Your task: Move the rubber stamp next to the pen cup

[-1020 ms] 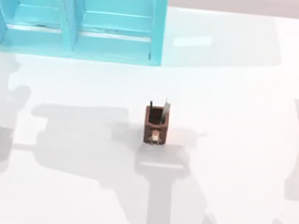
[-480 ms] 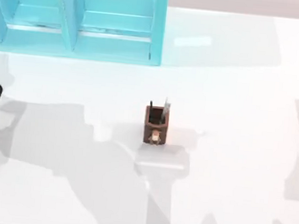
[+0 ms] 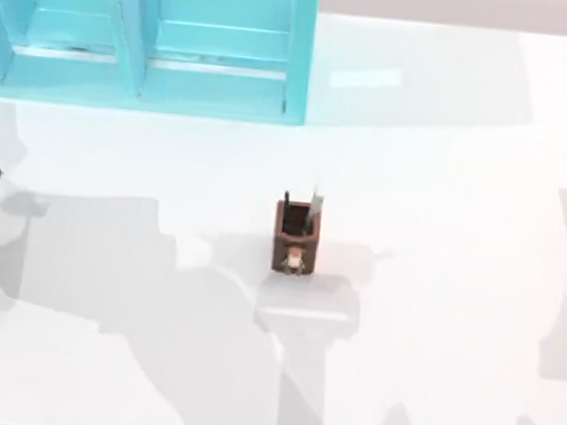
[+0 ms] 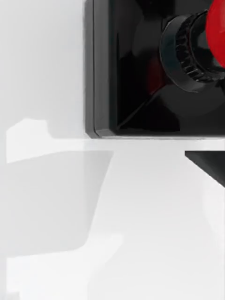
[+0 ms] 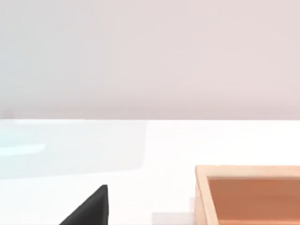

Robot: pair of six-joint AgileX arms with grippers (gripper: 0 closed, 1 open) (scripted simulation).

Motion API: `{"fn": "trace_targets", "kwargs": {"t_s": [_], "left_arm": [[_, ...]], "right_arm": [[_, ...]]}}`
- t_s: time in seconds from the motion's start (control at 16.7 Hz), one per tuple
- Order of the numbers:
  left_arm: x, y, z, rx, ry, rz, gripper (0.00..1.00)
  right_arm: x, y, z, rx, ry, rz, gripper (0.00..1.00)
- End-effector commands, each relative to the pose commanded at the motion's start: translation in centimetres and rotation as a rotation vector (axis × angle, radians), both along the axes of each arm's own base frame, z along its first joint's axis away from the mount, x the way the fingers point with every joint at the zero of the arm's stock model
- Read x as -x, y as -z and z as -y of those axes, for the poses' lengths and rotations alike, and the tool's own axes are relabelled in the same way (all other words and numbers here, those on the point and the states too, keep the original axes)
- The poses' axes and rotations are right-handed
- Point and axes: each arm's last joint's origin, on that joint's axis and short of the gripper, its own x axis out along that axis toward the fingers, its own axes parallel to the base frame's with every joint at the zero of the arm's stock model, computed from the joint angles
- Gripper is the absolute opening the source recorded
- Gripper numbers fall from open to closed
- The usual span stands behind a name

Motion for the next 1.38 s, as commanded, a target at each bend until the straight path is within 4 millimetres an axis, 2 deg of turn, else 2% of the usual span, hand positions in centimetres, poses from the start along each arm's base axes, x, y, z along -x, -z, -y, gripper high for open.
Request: {"fn": "trace_targets", "kwargs": {"t_s": [0.42,1.02,1.2,1.38], "left_arm": [[0.0,0.0,0.0,0.0,0.0,0.0,0.02],[-0.1,-0.1,0.1,0.0,0.003,0.001,0.0],[-0.9,-1.9,2.0,-0.001,0.002,0.008,0.0],[-1.8,-5.3,5.7,0.0,0.003,-0.006,0.0]], "right_arm": [[0.0,0.0,0.0,0.0,0.0,0.0,1.0],[0.0,0.0,0.0,0.0,0.0,0.0,1.0],[0.0,0.0,0.0,0.0,0.0,0.0,1.0],[0.0,0.0,0.0,0.0,0.0,0.0,1.0]]}}
